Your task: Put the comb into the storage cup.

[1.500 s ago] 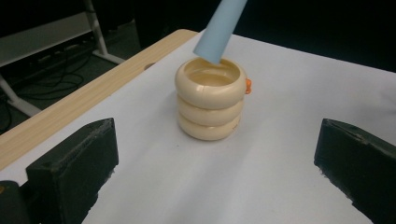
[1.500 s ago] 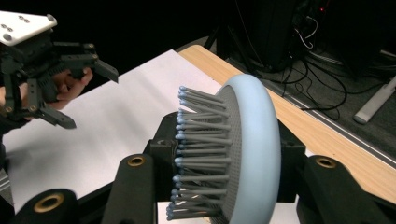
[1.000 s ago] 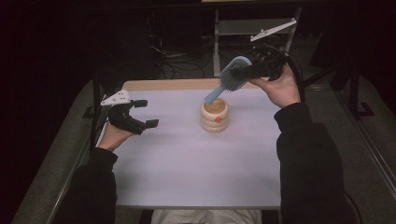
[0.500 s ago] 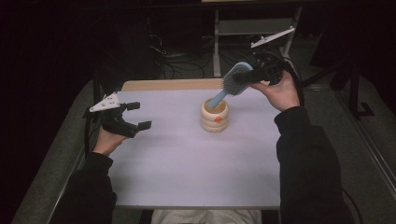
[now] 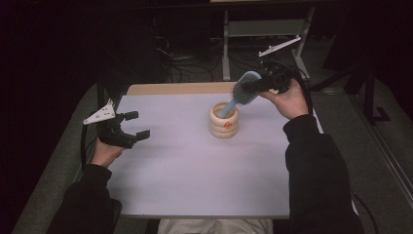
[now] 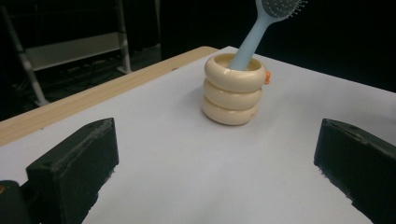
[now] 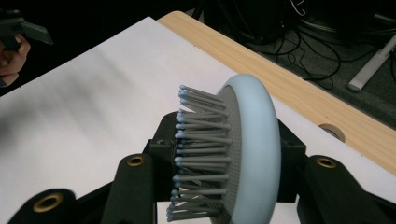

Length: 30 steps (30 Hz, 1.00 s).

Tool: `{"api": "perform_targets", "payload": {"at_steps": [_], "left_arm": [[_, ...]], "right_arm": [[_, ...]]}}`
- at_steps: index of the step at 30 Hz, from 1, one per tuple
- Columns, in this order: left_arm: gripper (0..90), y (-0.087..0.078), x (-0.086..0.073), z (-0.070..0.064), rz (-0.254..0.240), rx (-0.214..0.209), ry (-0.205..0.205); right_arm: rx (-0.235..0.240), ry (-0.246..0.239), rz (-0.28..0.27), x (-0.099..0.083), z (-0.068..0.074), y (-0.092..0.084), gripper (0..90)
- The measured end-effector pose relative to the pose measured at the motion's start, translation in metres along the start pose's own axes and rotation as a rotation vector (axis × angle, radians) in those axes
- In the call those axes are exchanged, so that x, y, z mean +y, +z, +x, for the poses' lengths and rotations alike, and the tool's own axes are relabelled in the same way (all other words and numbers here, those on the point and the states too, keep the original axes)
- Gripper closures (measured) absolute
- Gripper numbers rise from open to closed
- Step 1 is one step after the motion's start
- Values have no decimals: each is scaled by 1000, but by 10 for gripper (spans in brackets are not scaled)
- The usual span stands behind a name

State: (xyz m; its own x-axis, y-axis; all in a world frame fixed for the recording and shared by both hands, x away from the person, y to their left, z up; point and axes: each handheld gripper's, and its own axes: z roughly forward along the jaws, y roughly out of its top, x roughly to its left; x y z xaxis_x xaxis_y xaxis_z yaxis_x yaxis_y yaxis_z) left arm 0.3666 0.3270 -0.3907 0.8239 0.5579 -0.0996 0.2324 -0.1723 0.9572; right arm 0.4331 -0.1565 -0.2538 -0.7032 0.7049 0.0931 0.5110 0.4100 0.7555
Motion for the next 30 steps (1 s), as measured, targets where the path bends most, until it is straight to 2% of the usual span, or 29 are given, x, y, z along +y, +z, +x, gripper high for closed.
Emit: {"api": "perform_targets", "payload": {"at_steps": [3, 7, 10, 18, 24, 30], "left_arm": [[0, -3, -5, 1, -8, 0, -9], [0, -6, -12, 1, 14, 12, -6], [0, -7, -17, 3, 22, 6, -25], [0, -14, -30, 5, 55, 36, -38], [0, -15, -44, 9, 85, 44, -83], [0, -17, -51, 8, 106, 57, -81]], "right_arm": [[5, 5, 6, -2, -1, 5, 537], [11, 8, 14, -4, -2, 12, 537], [18, 9, 22, -6, -2, 17, 536], [27, 18, 36, -13, -5, 27, 536], [38, 23, 39, -19, -6, 34, 535], [52, 48, 33, -26, -10, 40, 534]]}}
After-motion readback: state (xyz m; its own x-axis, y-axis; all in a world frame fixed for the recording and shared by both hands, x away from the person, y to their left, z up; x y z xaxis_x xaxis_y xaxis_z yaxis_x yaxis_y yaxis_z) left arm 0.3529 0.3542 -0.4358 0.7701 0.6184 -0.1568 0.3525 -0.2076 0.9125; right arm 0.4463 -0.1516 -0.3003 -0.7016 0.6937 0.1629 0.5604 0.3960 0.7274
